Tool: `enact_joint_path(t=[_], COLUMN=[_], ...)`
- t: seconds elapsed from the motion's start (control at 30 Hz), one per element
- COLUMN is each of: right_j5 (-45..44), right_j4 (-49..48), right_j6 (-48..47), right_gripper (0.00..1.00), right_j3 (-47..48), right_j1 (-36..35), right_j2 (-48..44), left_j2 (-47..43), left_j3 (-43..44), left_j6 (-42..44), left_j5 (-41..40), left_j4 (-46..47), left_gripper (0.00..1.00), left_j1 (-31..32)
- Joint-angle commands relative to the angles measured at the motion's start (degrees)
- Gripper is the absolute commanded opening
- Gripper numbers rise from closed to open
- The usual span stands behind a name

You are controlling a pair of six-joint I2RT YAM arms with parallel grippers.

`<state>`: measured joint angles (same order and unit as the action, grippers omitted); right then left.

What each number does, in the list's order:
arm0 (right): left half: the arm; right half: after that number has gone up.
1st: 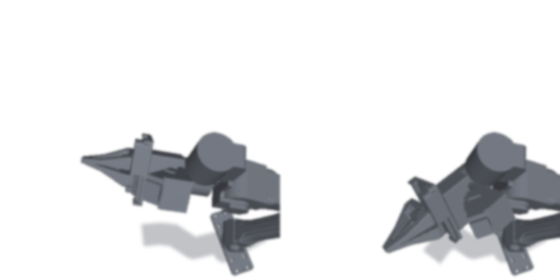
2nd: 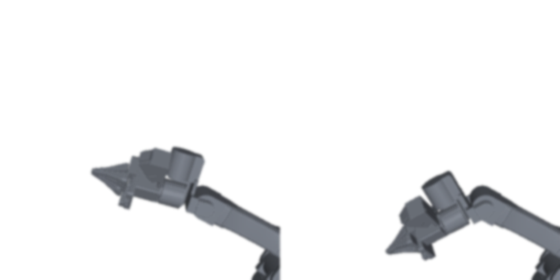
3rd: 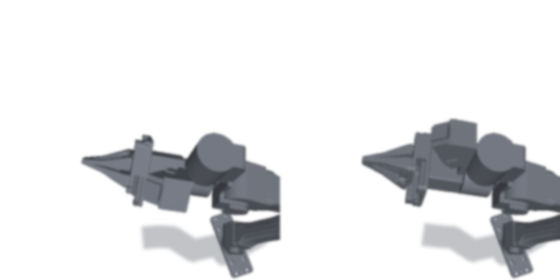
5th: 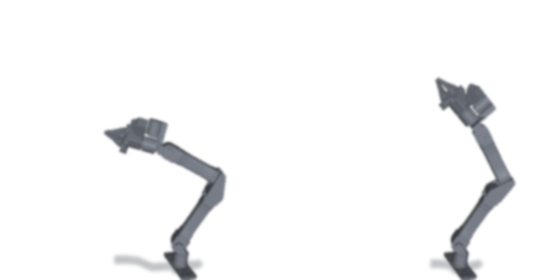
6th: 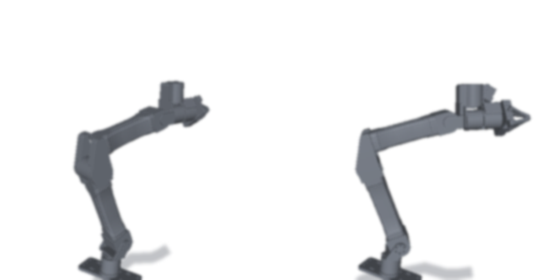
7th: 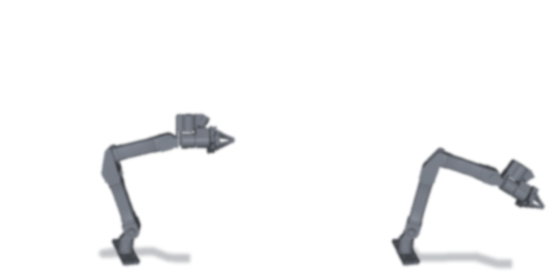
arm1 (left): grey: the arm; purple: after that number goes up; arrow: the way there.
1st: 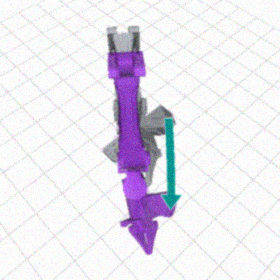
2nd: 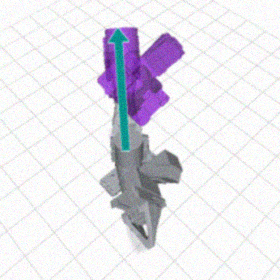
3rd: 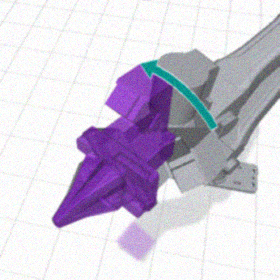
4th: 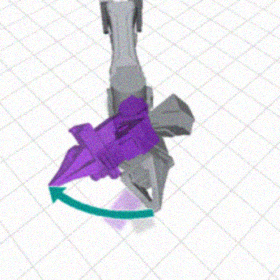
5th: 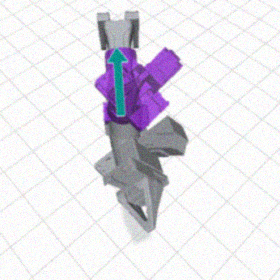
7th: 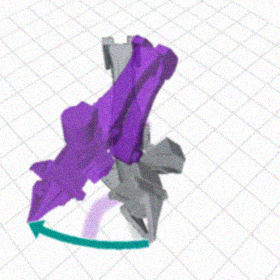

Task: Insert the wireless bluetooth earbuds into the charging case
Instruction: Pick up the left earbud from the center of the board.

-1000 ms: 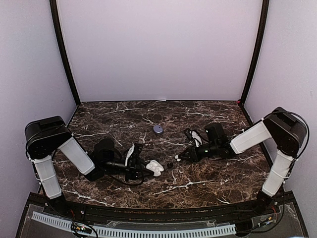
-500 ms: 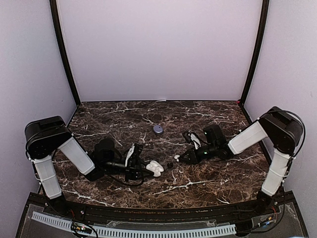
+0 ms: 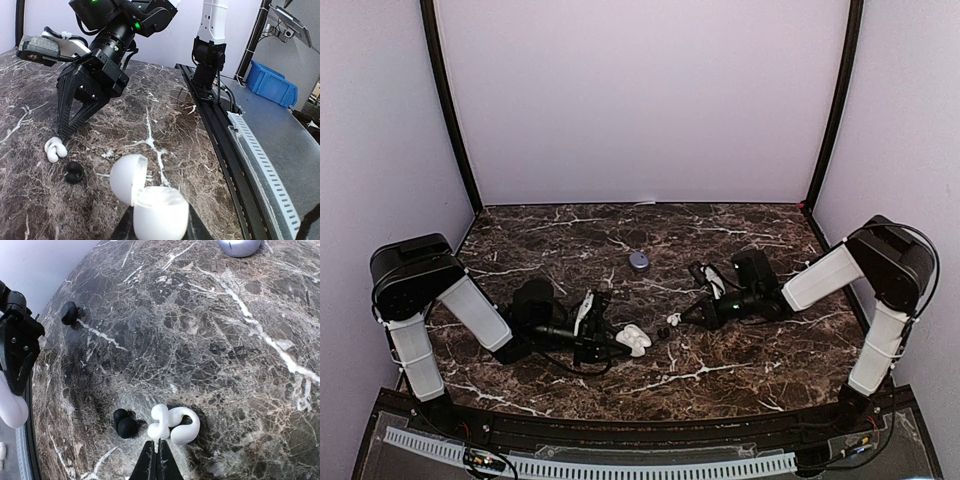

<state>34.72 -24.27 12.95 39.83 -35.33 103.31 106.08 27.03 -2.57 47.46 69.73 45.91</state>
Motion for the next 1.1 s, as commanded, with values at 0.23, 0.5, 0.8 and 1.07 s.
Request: enact_joint_path(t=[0.23,0.5,0.8,1.07], right_j5=[1.45,-4.13,-7.94,-11.66], right_j4=[-2.73,5.43,12.78,19.63], right_j6=[-0.82,-2.43,-3.82,-4.55], right_gripper=[0.14,0.18,0.19,0.2], right_j3=[-1.38,3.92,9.53,14.71], right_j1=[0.15,-2.21,-4.41,-5.95], right_j2=[-3.14,-2.36,-0.2,2.36], left_j2=[-1.57,-2.15,-2.28,-2.37], left_j3=[0.83,0.71,0.62,0.73], left_j6=[1.83,2.47,2.78,3.01], left_j5=[-0.05,-0.52,-0.86,-0.86], left_j4=[-1.14,-1.88,-2.17,-2.54], left_gripper=[0.18,0.18,0.18,0.18], left_j1=[0.14,0.14,0.19,0.14])
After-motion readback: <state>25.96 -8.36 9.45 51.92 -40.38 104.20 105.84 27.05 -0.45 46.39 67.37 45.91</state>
